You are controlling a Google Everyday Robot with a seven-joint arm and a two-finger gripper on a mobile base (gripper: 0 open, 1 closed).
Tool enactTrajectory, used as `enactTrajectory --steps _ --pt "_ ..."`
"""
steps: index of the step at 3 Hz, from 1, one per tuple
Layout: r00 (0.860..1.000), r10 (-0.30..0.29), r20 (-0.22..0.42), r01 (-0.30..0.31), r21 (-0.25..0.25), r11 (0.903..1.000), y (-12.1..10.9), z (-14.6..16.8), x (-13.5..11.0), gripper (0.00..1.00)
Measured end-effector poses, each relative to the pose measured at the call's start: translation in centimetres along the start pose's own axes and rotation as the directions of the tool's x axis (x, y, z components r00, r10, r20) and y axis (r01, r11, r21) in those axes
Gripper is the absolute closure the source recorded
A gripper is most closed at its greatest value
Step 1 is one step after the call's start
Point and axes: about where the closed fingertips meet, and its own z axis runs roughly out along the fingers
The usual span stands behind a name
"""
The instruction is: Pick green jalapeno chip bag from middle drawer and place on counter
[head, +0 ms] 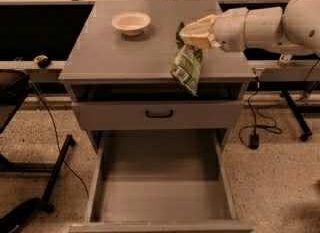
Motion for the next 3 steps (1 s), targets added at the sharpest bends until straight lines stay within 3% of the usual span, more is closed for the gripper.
enactTrajectory --steps 2,3 --pt "0.997 0.062 -0.039 -0.061 0.011 0.998 -1.6 1.6 2.7 1.0" --pt "0.996 0.089 -0.014 -0.089 0.005 0.996 -3.5 2.4 2.6 1.0"
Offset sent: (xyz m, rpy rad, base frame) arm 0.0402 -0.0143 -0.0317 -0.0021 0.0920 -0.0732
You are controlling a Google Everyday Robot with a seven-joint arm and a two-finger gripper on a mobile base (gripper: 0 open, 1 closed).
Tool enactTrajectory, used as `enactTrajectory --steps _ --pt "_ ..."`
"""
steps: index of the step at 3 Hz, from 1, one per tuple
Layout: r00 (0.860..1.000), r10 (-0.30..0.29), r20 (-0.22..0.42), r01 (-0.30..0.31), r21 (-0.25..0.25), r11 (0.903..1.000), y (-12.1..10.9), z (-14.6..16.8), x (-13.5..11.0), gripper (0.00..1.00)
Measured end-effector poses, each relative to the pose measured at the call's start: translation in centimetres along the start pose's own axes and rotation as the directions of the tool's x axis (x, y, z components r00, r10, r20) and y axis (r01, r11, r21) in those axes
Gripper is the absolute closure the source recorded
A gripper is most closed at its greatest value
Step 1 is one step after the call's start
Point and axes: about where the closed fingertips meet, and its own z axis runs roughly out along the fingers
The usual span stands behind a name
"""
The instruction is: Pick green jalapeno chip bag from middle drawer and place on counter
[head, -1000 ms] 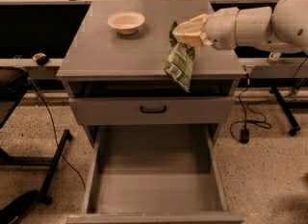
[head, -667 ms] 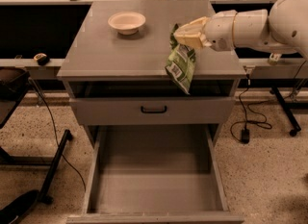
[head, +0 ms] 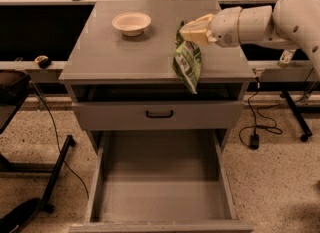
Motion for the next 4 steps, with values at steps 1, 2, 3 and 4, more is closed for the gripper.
enactTrajectory --steps 1,2,3,4 --pt "1.0 0.014 0.023 -0.015 0.009 0.9999 -3.2 0.5 -2.1 1.0" --pt "1.0 0.018 0.016 -0.018 0.036 0.9992 -6.3 1.0 -4.1 1.0" --pt "0.999 0.035 -0.029 -0.033 0.056 0.9979 -8.2 1.9 -3.8 1.0" --pt "0.999 0.033 -0.03 -0.031 0.064 0.9975 -8.5 1.7 -4.1 0.82"
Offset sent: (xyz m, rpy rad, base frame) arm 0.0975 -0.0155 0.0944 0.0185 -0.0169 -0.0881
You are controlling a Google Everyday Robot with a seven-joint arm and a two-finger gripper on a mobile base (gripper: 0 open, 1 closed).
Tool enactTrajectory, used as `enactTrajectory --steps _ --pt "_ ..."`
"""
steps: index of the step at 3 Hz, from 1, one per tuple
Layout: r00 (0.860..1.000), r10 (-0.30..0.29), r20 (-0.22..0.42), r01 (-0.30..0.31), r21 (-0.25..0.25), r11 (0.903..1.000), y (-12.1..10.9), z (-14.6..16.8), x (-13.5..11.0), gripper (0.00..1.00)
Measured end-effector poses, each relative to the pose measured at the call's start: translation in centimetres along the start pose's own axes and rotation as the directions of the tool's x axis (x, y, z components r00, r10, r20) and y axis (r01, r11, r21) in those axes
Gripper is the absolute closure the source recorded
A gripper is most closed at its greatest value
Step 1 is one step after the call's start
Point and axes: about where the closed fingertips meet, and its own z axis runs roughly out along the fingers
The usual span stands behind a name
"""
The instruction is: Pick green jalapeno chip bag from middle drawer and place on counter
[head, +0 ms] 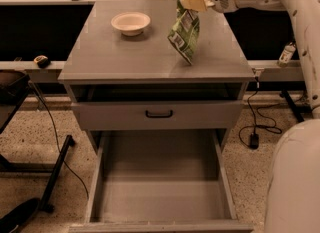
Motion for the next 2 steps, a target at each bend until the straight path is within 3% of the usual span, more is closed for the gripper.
enactTrajectory --steps 2 --pt "1.0 0.0 0.0 0.0 0.0 1.0 0.0 0.01 0.0 0.35"
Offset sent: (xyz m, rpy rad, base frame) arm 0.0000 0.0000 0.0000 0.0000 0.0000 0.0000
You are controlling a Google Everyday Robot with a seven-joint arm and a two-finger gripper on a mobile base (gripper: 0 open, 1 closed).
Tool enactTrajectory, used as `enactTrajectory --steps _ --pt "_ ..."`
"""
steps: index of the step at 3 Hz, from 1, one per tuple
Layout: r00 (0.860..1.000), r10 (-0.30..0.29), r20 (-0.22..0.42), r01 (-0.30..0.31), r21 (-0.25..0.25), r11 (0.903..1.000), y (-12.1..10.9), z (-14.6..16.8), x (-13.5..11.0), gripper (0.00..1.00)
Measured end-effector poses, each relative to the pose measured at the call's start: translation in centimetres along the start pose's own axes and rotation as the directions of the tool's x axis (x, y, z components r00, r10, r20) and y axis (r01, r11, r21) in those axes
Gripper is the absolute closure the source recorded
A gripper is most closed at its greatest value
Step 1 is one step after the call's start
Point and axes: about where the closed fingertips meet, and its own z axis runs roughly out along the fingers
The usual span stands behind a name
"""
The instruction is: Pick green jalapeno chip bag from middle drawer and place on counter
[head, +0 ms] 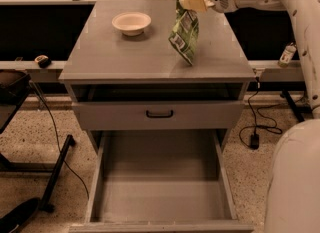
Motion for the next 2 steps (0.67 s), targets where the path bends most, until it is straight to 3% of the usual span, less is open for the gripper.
enactTrajectory --steps 1,2 --pt "1.0 0.0 0.0 0.0 0.0 1.0 0.0 0.0 0.0 0.12" --pt "0.999 -0.035 0.02 0.036 -0.031 0.9989 0.6 -0.7 -1.1 0.0"
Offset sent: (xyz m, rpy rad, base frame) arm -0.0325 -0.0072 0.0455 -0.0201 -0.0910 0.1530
